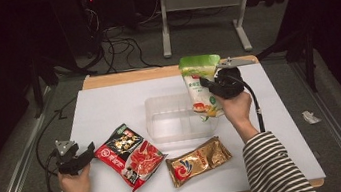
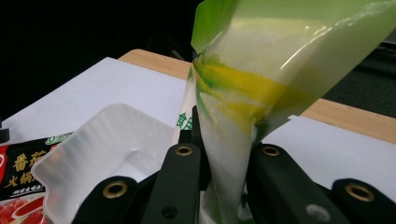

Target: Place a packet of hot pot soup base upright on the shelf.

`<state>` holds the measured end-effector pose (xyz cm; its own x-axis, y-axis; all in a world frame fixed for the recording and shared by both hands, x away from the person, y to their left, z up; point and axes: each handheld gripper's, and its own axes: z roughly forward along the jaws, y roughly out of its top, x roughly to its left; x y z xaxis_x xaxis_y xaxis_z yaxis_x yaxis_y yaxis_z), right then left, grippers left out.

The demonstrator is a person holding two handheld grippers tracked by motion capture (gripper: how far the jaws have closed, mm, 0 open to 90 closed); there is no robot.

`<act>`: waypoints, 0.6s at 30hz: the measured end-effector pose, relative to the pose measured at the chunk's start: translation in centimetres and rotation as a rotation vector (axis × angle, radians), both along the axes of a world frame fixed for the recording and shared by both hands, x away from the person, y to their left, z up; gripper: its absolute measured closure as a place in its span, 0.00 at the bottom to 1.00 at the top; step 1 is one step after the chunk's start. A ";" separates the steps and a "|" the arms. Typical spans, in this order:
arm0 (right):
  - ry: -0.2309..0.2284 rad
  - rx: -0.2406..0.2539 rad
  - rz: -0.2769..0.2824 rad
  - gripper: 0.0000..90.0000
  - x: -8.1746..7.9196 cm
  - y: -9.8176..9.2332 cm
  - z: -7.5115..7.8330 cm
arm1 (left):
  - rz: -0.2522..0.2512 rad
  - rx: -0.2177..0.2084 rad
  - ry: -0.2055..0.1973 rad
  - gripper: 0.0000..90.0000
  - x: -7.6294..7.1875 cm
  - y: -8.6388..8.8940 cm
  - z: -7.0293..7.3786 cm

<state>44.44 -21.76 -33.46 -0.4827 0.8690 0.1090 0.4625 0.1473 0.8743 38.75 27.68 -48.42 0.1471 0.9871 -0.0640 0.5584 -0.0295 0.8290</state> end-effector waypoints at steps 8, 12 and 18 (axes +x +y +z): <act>0.015 -0.003 0.003 0.94 0.5 0.7 -0.2 | 0.000 0.000 -0.001 0.43 0.0 0.0 0.0; 0.027 -0.010 0.001 0.94 0.9 1.0 -0.5 | 0.000 -0.003 0.001 0.43 0.0 0.0 0.0; 0.039 -0.011 -0.014 0.93 1.2 1.2 -1.0 | 0.010 -0.003 -0.001 0.43 0.0 0.0 0.0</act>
<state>45.68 -20.61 -34.51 -0.4664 0.8767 0.1180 0.4984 0.1502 0.8538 38.74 27.70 -48.41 0.1372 0.9883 -0.0663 0.5575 -0.0217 0.8299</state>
